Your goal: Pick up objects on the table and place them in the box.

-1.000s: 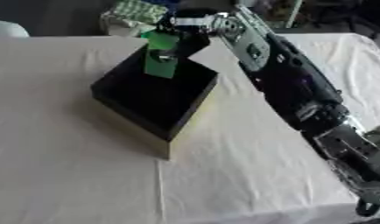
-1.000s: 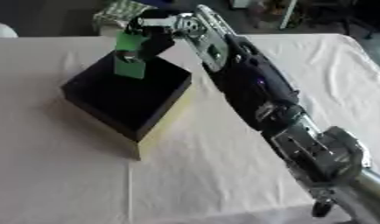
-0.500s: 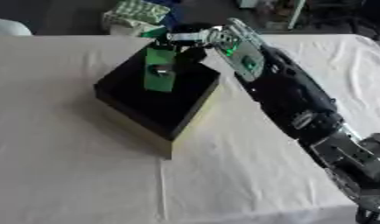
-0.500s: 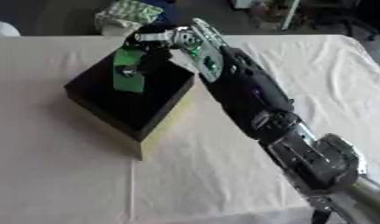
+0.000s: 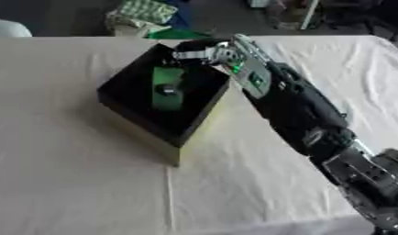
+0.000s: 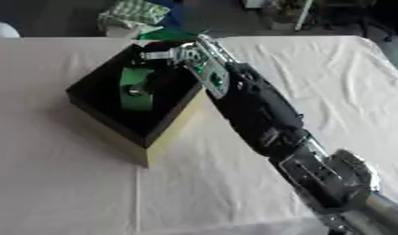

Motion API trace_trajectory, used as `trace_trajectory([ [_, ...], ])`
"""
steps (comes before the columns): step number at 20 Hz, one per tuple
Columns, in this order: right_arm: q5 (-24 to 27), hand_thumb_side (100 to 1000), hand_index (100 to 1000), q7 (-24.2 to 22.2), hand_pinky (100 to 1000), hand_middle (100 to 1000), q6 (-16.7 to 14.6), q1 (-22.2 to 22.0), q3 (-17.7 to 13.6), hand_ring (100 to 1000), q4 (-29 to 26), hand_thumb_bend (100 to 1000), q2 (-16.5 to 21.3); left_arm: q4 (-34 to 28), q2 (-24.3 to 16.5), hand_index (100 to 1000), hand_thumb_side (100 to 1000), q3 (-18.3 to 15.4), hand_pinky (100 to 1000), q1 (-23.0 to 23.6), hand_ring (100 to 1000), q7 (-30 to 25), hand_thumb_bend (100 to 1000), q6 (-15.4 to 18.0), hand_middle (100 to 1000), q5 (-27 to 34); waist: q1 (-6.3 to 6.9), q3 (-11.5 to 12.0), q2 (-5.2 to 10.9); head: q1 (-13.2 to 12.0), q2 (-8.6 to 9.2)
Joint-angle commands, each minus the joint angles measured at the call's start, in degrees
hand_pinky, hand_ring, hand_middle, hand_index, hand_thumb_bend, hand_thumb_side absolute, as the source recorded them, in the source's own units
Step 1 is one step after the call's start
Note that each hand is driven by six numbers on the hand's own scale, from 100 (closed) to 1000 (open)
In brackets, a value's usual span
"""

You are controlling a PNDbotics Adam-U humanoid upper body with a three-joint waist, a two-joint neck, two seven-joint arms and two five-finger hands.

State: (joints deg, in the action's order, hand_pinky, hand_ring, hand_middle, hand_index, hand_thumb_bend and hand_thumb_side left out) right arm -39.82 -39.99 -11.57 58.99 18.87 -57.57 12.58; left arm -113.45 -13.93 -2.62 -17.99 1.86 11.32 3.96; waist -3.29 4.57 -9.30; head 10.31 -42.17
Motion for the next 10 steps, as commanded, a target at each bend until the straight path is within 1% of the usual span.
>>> trace_trajectory([
  [1,-1.49,725,770,-0.1,703,542,-0.56,0.69,0.11,668,0.16,100,-0.24,-1.14,0.06,746,871,-0.1,665,-0.32,720,-0.26,114,-0.06,625,0.12,0.4,-0.09,0.64,0.28,0.4],
  [4,-3.52,740,778,0.22,720,555,-1.31,0.21,0.36,679,1.53,100,-0.76,-1.14,0.17,745,871,-0.14,664,-0.18,720,-0.35,114,-0.19,625,0.18,0.54,-0.06,0.46,0.21,0.55],
  [6,-5.12,757,793,0.84,746,582,-2.02,0.28,0.49,706,2.13,100,-1.07,-1.14,0.23,745,871,-0.14,664,-0.18,720,-0.39,114,-0.26,625,0.24,0.61,-0.08,0.34,0.22,0.61],
  [7,-5.92,796,824,1.21,774,630,-2.42,0.41,0.55,752,2.28,100,-1.21,-1.14,0.25,745,872,-0.11,664,-0.2,720,-0.43,114,-0.29,625,0.27,0.63,-0.09,0.29,0.26,0.6],
  [8,-6.87,815,839,1.62,783,661,-2.84,0.57,0.64,772,2.28,100,-1.33,-1.14,0.28,745,872,-0.08,664,-0.22,720,-0.49,114,-0.34,625,0.3,0.67,-0.1,0.24,0.29,0.6],
  [9,-7.84,857,882,2.04,811,742,-3.2,0.73,0.67,823,2.21,123,-1.43,-1.14,0.29,745,872,-0.05,664,-0.22,720,-0.54,114,-0.38,625,0.32,0.71,-0.11,0.2,0.3,0.6],
  [10,-8.8,865,890,2.46,819,758,-3.5,0.84,0.64,833,2.08,128,-1.52,-1.14,0.31,745,873,-0.04,664,-0.22,720,-0.59,114,-0.43,625,0.34,0.75,-0.11,0.17,0.3,0.6],
])
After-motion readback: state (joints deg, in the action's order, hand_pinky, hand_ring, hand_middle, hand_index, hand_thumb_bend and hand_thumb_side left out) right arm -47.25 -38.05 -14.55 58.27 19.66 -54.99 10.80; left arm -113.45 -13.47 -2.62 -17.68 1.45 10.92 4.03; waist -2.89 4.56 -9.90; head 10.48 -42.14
